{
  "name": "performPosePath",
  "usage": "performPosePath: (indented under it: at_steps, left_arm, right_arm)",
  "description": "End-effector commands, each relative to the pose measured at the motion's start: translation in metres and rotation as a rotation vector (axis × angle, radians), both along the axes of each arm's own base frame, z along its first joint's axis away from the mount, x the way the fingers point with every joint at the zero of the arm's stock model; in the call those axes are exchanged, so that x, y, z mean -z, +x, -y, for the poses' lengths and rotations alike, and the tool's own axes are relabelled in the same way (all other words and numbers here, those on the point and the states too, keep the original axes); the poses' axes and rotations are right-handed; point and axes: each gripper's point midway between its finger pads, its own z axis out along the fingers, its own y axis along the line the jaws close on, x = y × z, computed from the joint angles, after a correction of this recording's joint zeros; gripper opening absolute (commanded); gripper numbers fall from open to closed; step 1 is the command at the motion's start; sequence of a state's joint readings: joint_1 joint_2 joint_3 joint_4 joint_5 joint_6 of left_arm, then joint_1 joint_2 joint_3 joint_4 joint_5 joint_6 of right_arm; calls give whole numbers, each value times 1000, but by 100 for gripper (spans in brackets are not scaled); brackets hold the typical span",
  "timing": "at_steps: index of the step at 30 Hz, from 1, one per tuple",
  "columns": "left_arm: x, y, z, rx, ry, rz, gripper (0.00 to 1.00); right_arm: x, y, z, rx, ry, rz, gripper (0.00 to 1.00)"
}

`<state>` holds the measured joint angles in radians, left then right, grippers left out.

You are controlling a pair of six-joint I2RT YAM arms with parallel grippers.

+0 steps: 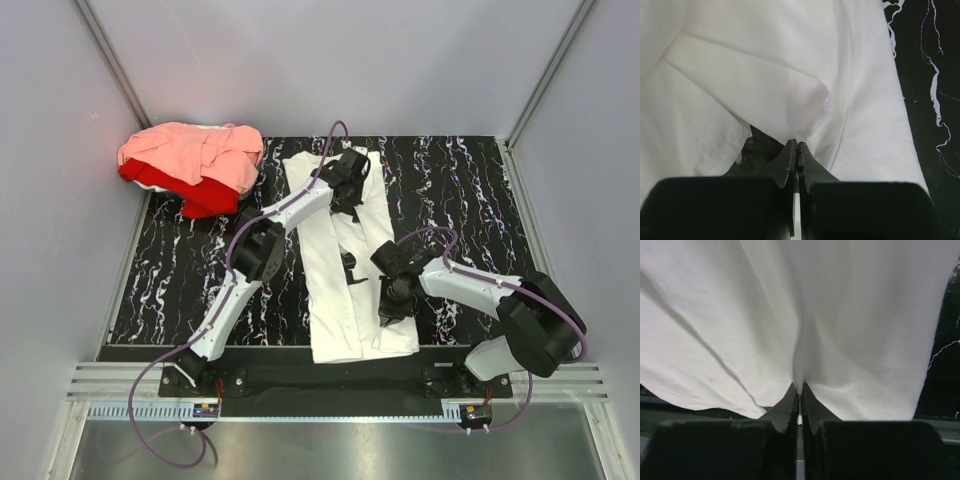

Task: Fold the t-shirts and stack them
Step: Fold the tshirt

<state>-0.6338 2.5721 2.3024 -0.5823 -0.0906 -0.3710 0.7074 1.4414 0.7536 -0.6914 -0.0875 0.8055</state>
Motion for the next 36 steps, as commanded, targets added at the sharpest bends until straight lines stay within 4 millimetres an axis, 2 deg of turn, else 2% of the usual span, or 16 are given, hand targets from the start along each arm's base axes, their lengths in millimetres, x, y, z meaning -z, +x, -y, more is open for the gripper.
performPosePath:
  at_steps: [1,3,8,12,15,22,23,24,26,27,29,30,33,34,35,36]
  left_arm:
    - [-64,13,1,-17,-78,102,0]
    - [-76,13,-1,-17,-90,111,0]
    - [-101,12,-11,-28,-119,130,0]
    - [-106,14,-24,-42,-121,123,0]
    - [-99,14,-32,-50,-117,102,0]
    - [-58,12,-58,-89,-108,8,2]
    - [-52,12,-60,-91,-104,-4,25]
    - [-48,10,-59,-79,-112,-24,38]
    - [-40,5,-60,-65,-108,-67,70]
    - [-43,5,-64,-72,-97,-62,74]
    - [-52,0,-67,-75,-95,-55,78]
    - [-47,-8,-72,-78,-80,-69,79]
    - [-95,-20,-89,-108,-87,9,82]
    - [-102,-24,-93,-116,-87,18,82]
    - [-94,-35,-101,-122,-70,-3,82]
    - [-110,-40,-105,-128,-80,25,83]
  right_arm:
    - [-12,18,-12,2,11,73,5]
    - [-17,19,-11,-6,-6,86,0]
    - [-39,17,-17,-53,-17,104,0]
    - [-42,7,-25,-106,-27,86,0]
    - [-38,-1,-28,-130,-35,64,0]
    - [-23,-24,-30,-190,-81,2,1]
    - [-23,-24,-30,-194,-85,1,33]
    - [-25,-23,-29,-192,-99,4,49]
    - [-32,-21,-30,-198,-100,19,70]
    - [-44,-14,-29,-189,-103,61,79]
    - [-63,-3,-32,-175,-84,130,84]
    - [-71,-1,-31,-171,-78,151,87]
    - [-105,11,-25,-128,-55,260,92]
    - [-109,14,-22,-108,-59,274,93]
    - [-112,18,-18,-90,-69,290,94]
    - [-115,23,-12,-56,-61,300,94]
